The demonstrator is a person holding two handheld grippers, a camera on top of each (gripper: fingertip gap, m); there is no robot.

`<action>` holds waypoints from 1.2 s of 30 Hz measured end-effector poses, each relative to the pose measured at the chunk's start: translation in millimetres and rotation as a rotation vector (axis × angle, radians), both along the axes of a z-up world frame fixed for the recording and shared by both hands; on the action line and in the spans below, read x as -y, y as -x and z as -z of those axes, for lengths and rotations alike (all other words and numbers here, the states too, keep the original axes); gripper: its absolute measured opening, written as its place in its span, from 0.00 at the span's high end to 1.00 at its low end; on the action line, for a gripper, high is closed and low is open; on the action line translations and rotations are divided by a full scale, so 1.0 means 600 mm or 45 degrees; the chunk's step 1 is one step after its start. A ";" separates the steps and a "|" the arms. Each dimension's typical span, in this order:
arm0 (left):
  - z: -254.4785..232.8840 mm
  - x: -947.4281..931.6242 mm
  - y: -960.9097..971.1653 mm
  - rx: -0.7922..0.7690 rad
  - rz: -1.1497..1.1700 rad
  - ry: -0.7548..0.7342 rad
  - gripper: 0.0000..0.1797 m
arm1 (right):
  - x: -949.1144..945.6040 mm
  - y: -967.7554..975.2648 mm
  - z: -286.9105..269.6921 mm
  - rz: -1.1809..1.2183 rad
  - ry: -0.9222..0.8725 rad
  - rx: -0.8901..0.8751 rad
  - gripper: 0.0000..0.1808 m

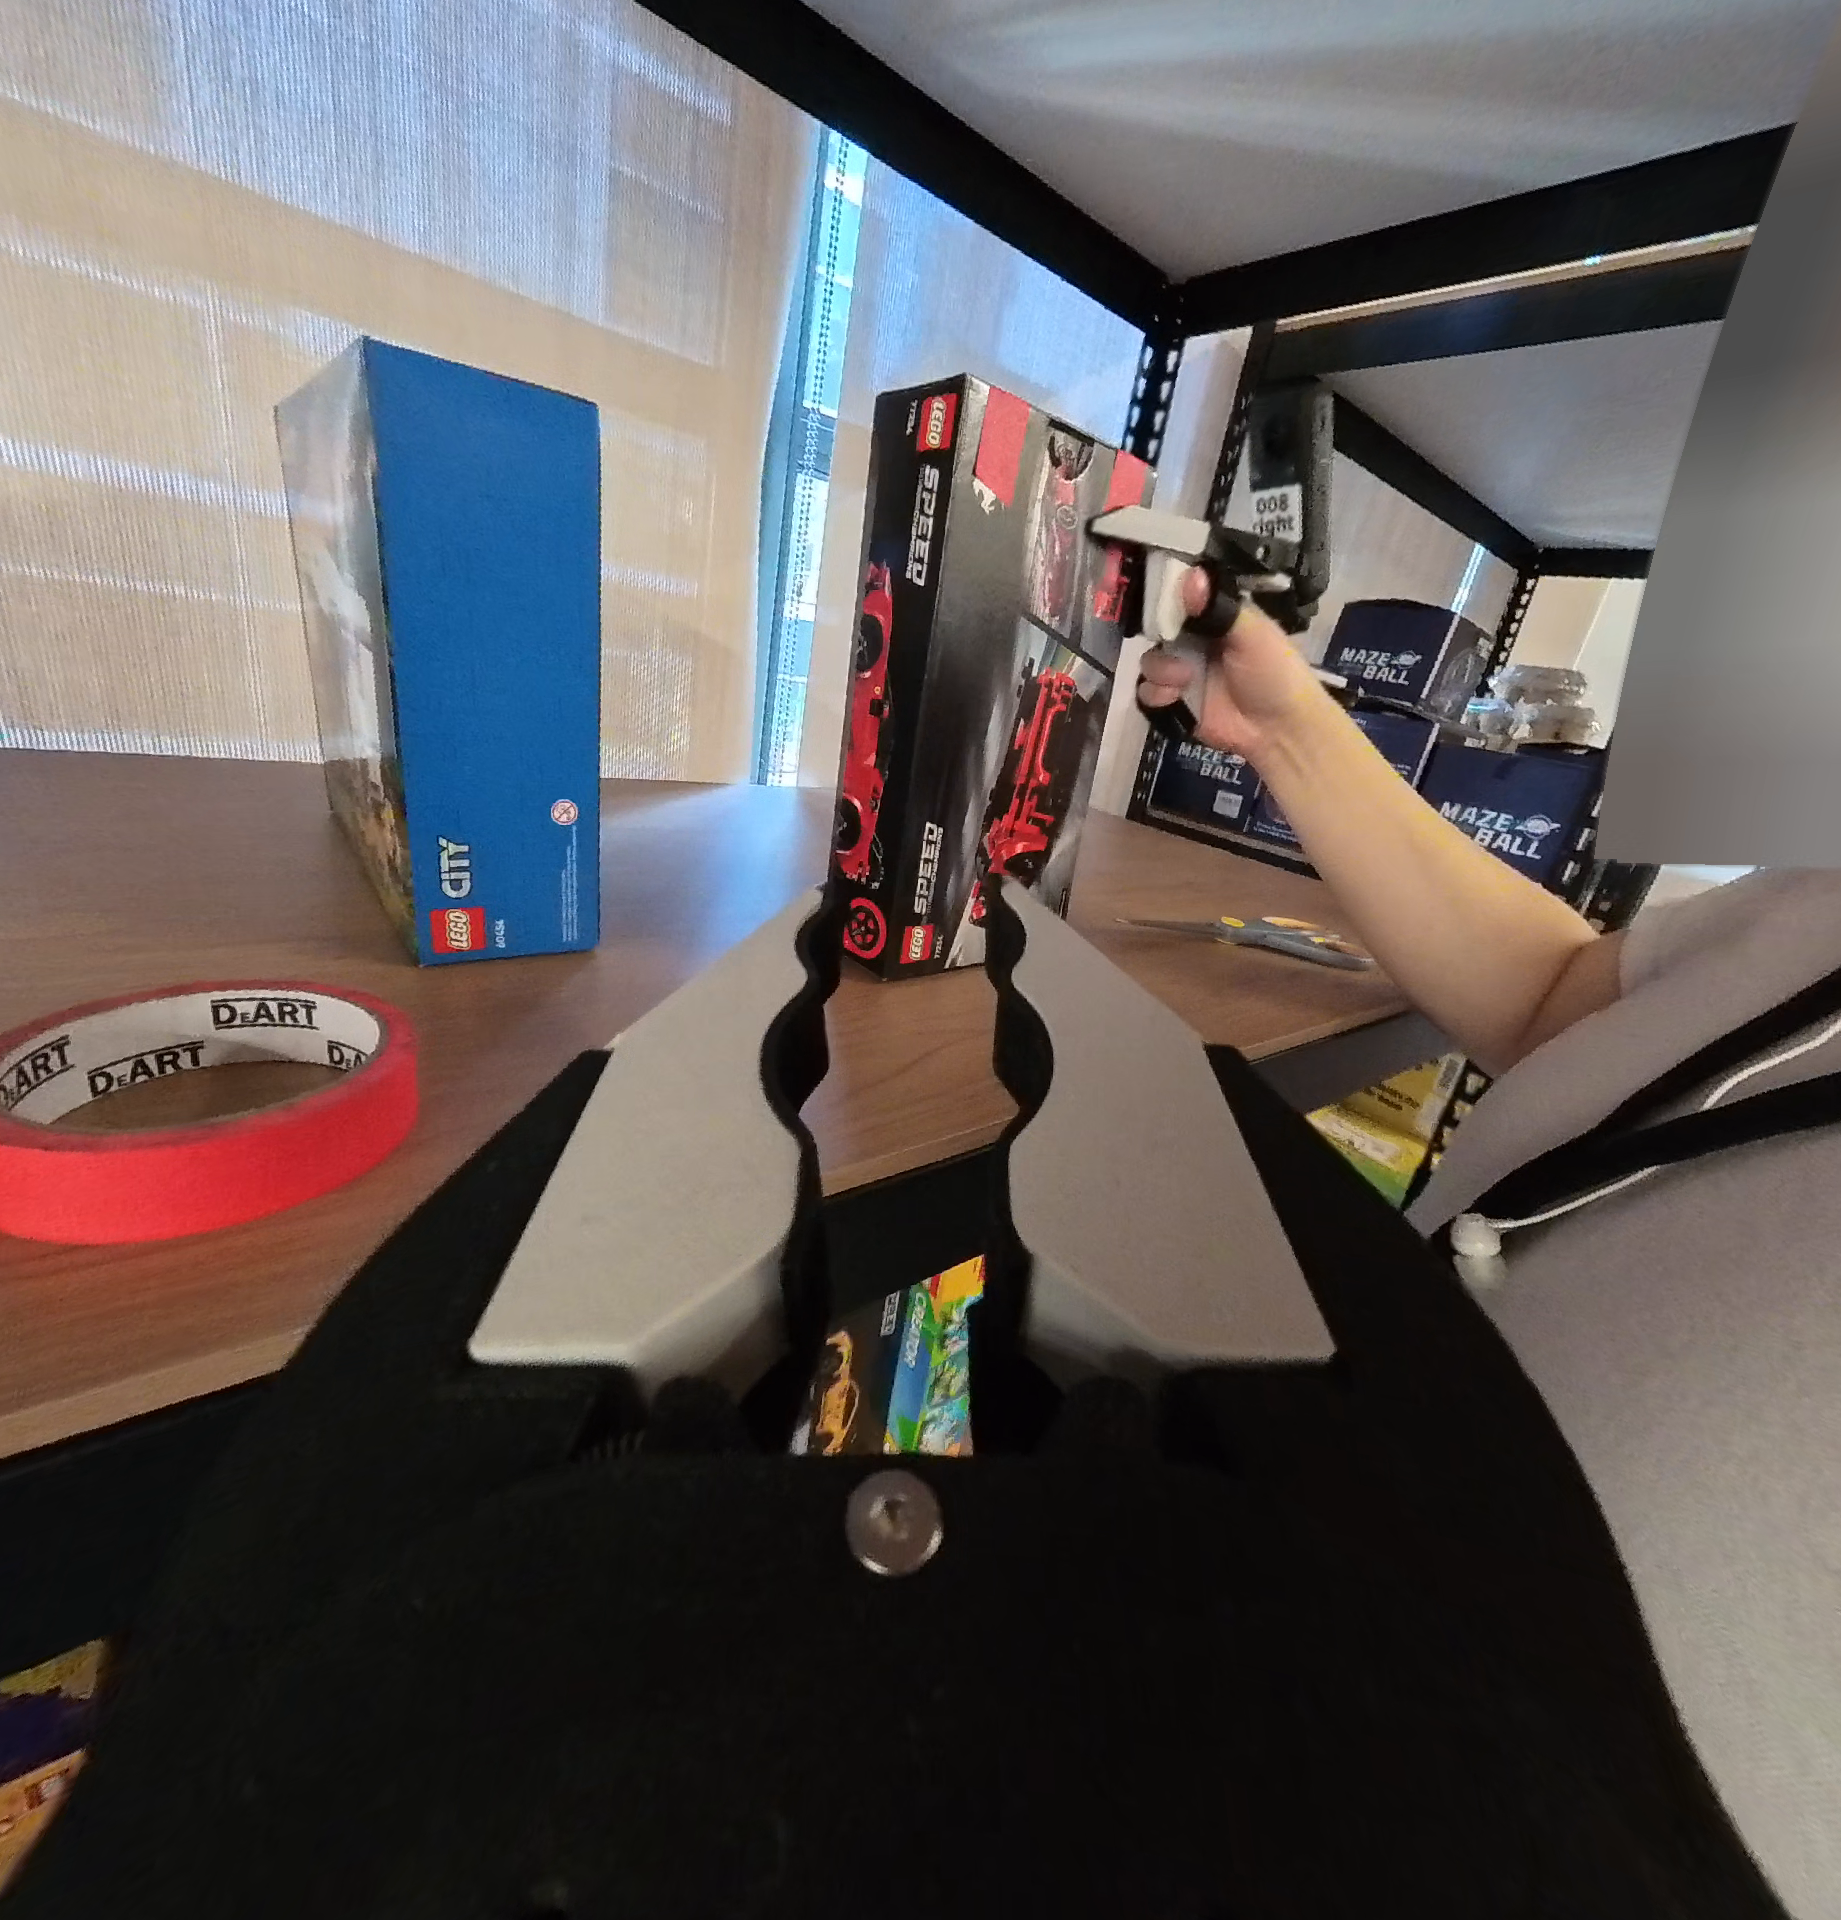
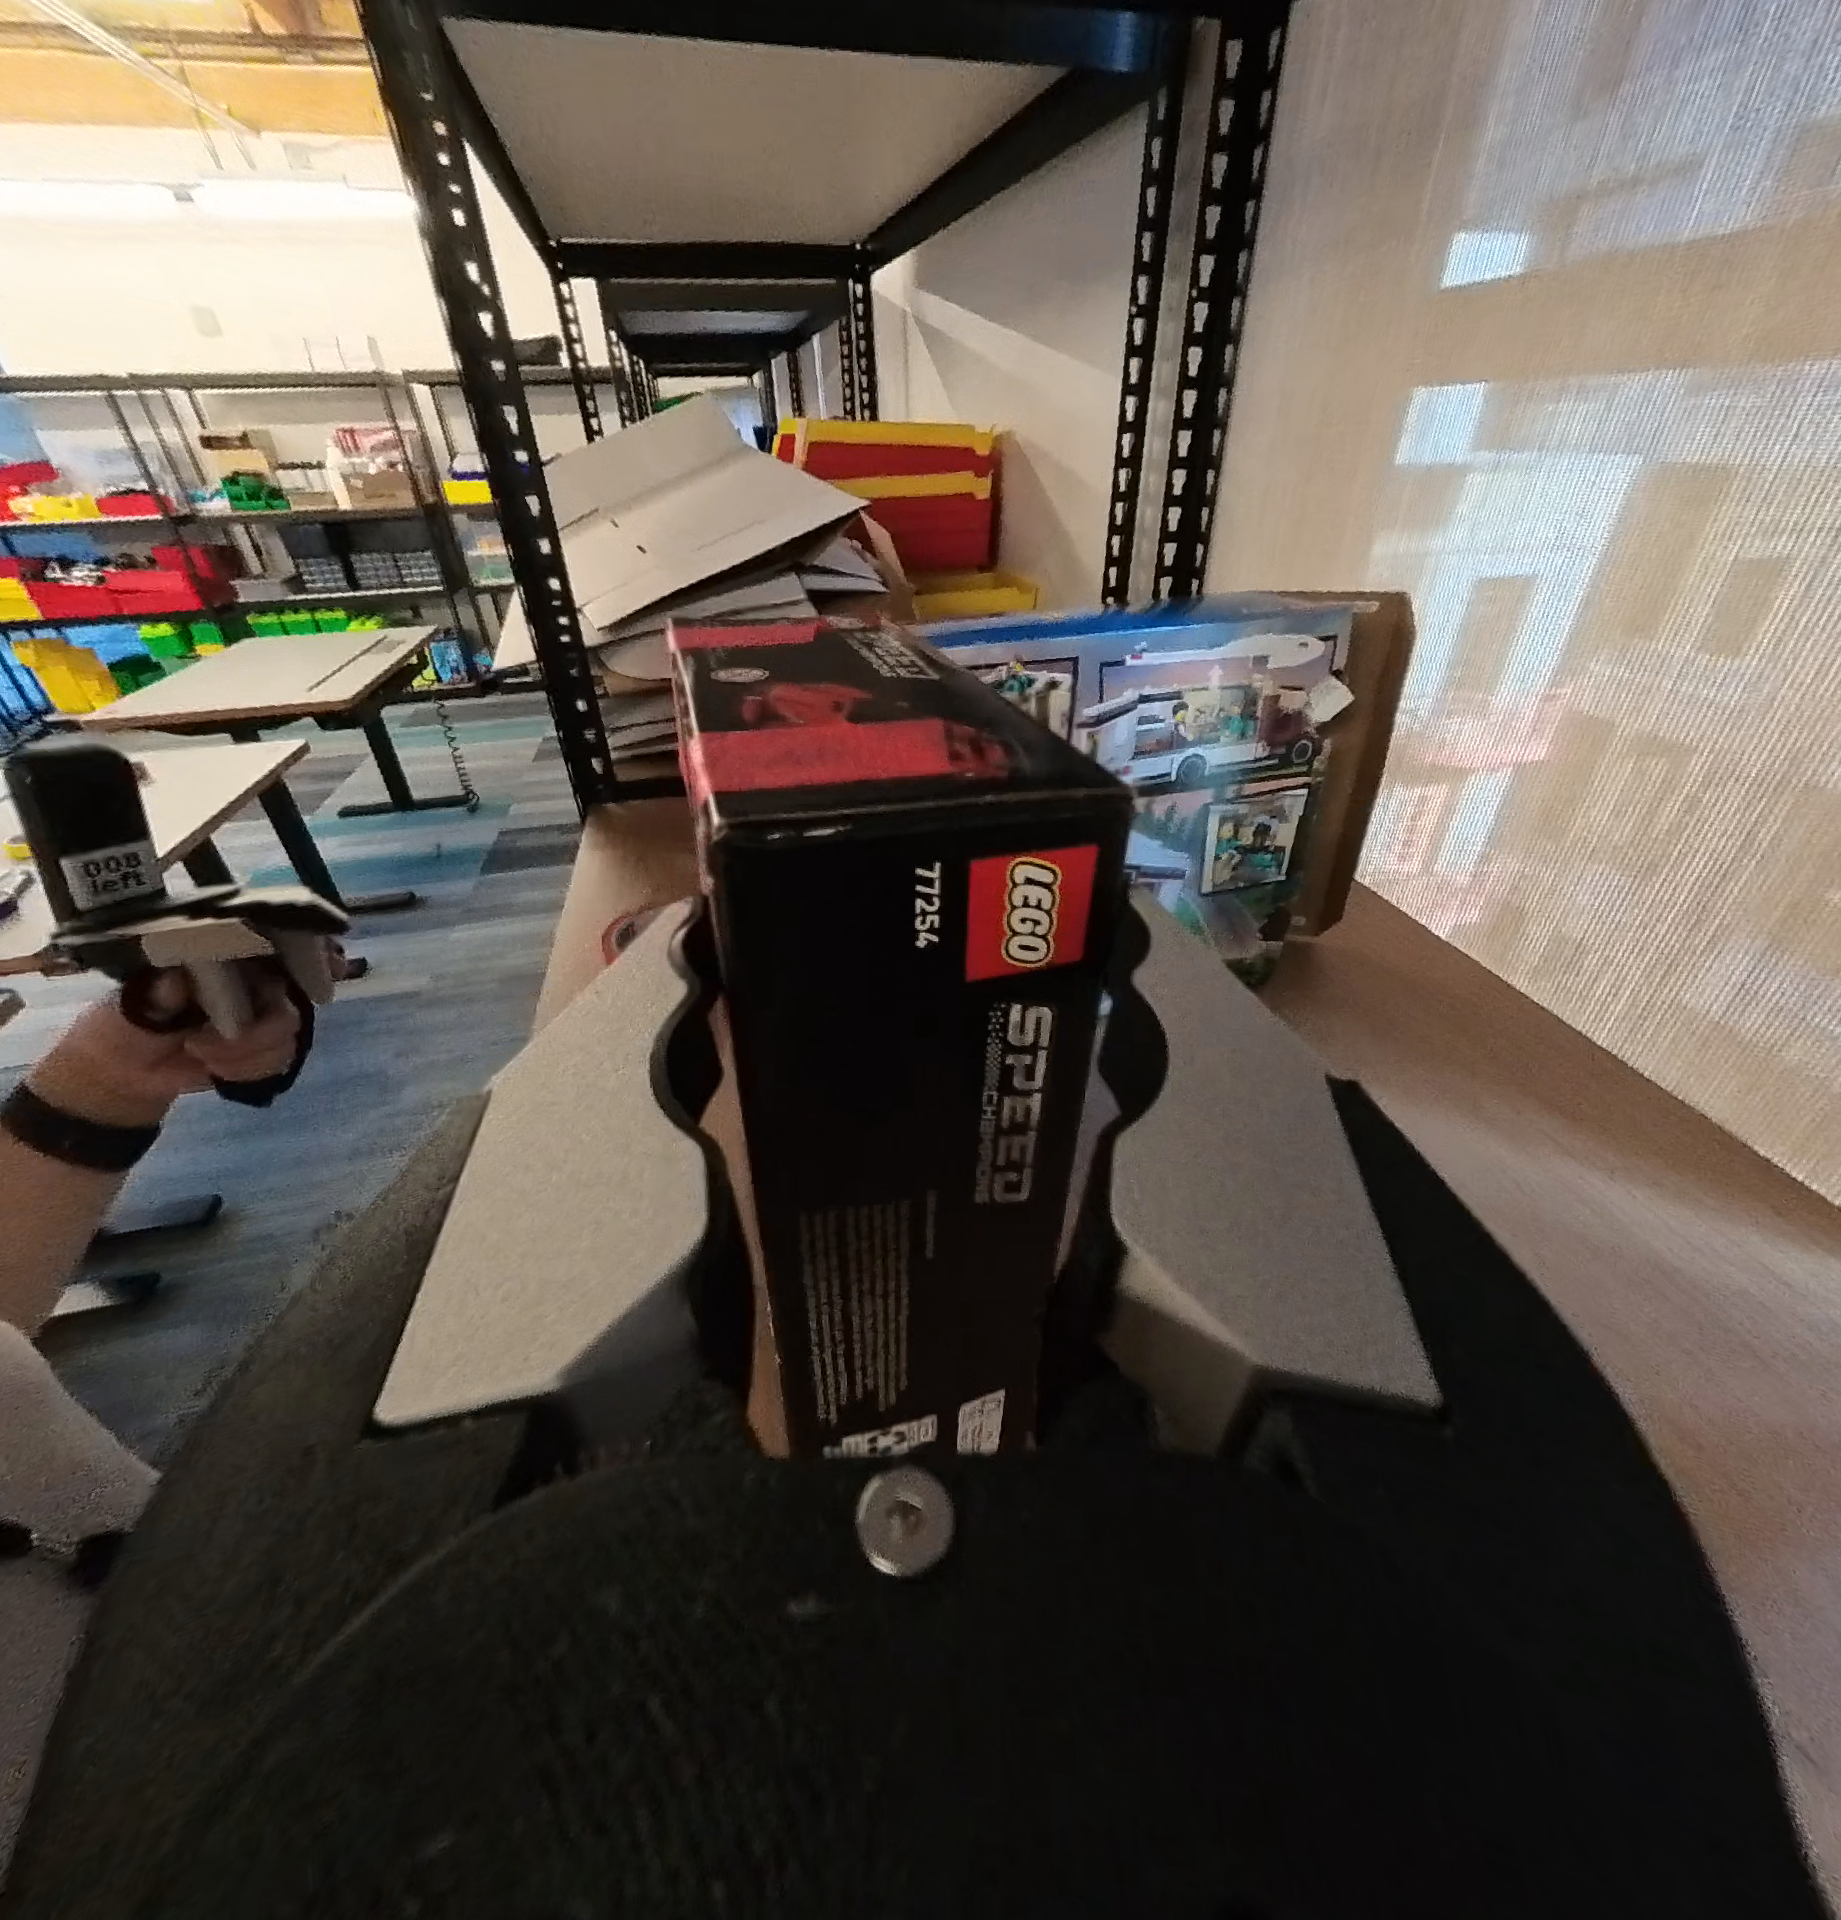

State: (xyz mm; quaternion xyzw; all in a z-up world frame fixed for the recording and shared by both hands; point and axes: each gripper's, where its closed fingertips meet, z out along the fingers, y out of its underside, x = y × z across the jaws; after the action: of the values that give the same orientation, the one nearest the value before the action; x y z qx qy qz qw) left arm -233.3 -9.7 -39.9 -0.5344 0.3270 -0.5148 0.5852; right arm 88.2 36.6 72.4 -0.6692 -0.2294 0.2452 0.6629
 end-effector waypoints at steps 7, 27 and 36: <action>-0.005 0.004 0.005 0.015 -0.012 -0.015 0.87 | 0.004 0.005 -0.010 -0.026 0.007 -0.008 0.60; 0.000 -0.016 -0.002 0.001 0.025 0.014 0.87 | 0.004 0.001 -0.049 -0.079 0.040 -0.181 0.58; -0.007 -0.018 -0.014 -0.007 0.056 -0.003 0.87 | 0.001 -0.002 -0.056 -0.117 0.198 -0.262 0.68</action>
State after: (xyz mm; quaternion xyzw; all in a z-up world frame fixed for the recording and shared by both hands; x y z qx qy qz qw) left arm -224.7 1.3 -35.4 -0.5280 0.3408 -0.5256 0.5735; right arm 89.7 35.9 106.1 -0.6786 -0.1709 0.3597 0.6172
